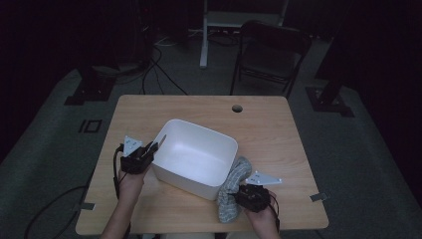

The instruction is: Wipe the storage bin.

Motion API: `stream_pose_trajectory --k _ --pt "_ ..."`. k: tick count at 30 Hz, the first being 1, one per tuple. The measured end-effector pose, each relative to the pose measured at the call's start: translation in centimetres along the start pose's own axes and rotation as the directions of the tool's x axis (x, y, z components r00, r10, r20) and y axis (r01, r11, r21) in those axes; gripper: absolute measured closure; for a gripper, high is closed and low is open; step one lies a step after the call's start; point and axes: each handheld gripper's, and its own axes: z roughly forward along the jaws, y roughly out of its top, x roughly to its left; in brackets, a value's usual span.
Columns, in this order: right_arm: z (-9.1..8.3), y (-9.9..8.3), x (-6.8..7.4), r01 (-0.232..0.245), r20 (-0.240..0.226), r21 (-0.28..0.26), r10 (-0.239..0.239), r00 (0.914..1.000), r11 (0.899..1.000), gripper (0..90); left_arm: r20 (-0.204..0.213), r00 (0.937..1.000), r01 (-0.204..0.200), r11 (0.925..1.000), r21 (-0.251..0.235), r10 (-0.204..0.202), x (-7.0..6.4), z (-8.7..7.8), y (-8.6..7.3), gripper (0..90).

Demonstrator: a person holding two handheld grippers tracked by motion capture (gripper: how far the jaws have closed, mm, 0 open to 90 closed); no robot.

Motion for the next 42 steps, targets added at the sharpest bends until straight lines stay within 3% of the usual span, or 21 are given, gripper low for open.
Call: stream_pose_trajectory --k 18,23,26,37,42 --pt "3.1 -1.9 -1.7 -0.027 0.03 0.131 0.023 0.9993 0.991 74.4 -0.002 1.0 0.008 1.0 -0.003 -0.008 -0.1 0.0 0.0 81.4" --pt "3.2 -2.0 -2.0 -0.028 0.022 0.136 0.025 0.9995 0.99 69.5 -0.002 1.0 0.009 1.0 -0.003 -0.009 0.0 0.0 0.0 81.1" --pt "3.3 -2.1 -2.5 -0.061 0.01 0.142 0.06 0.9982 0.988 64.7 -0.002 0.9999 0.01 0.9999 -0.005 -0.01 0.0 0.0 0.0 81.1" --pt "3.5 -2.2 -3.1 -0.044 0.01 0.147 0.043 0.999 0.988 50.3 -0.003 0.9999 0.011 0.9999 -0.004 -0.011 -0.1 0.0 0.0 81.0" --pt "3.7 -2.1 -3.1 -0.008 0.018 0.169 0.005 0.9998 0.986 48.3 -0.002 0.9999 0.011 0.9999 -0.004 -0.011 0.0 0.0 0.0 81.0"
